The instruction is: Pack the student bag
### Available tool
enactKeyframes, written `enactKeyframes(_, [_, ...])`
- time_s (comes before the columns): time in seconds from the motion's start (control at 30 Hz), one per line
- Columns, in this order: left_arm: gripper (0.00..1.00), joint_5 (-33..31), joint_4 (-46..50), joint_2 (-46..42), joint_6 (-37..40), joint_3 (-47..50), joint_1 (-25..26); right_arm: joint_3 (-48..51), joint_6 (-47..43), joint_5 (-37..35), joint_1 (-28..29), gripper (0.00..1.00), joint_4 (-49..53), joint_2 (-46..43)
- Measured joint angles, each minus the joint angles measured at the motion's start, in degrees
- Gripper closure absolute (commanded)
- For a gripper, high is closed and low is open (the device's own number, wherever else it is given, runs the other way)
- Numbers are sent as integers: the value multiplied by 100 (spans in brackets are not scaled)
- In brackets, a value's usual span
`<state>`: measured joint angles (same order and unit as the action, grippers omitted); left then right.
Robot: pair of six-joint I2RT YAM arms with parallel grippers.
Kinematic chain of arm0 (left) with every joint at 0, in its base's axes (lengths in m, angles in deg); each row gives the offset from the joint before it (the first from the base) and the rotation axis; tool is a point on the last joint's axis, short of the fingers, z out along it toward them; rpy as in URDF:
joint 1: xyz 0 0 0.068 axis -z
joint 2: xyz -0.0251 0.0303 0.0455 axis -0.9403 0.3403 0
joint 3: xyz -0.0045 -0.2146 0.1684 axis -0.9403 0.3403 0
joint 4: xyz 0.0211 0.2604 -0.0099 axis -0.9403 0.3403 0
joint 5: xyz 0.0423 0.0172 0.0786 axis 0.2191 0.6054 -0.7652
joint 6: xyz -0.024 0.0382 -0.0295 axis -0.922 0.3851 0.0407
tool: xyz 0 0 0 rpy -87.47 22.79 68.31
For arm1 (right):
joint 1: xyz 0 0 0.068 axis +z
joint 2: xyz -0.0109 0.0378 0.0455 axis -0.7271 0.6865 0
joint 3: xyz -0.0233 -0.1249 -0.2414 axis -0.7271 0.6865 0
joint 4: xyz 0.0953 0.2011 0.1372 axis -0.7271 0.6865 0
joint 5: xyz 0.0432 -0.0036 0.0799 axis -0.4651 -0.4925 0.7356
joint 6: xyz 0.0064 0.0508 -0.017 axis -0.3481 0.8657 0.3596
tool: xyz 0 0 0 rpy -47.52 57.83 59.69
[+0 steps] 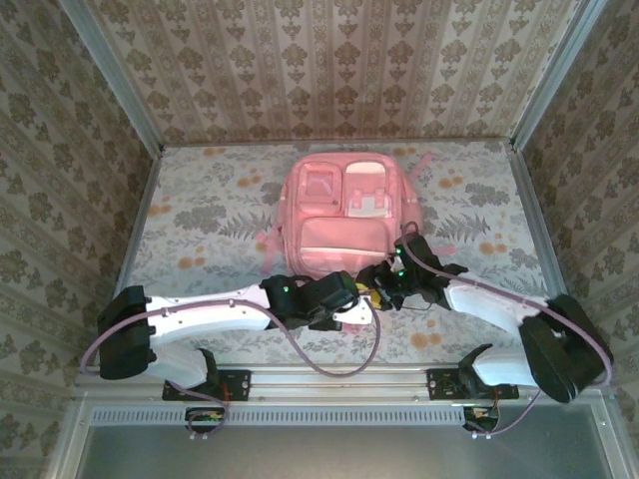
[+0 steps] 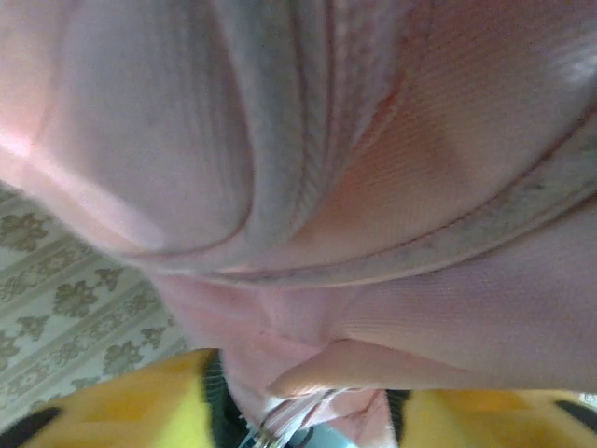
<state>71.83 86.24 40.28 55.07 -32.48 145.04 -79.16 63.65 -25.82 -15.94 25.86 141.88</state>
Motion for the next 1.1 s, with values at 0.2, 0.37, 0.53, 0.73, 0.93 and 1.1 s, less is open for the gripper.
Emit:
enactKeyframes(0.2, [58,273,-15,-195,-688,271,20,0,-15,-179,173,100,-378,542])
enactKeyframes(0.37, [68,804,-22,-1110,-1840,573,-238,-50,-205,-774,387,100,-59,127])
enactKeyframes(0.53, [61,1078,-238,-2146,-3093,984,-813,-136,-339,-1224,496,100,256,-79])
enactKeyframes(0.73, [63,1912,-308,-1432,-4614,846,-1523,-138,-142,-1392,693,100,-122,254])
enactKeyframes(0.93, [60,2841,-273,-466,-5495,765,-1722,-229,107,-1397,981,100,-813,640])
enactKeyframes(1.1, [62,3069,-201,-326,-5901,577,-1722,-319,201,-1513,1158,100,-868,651])
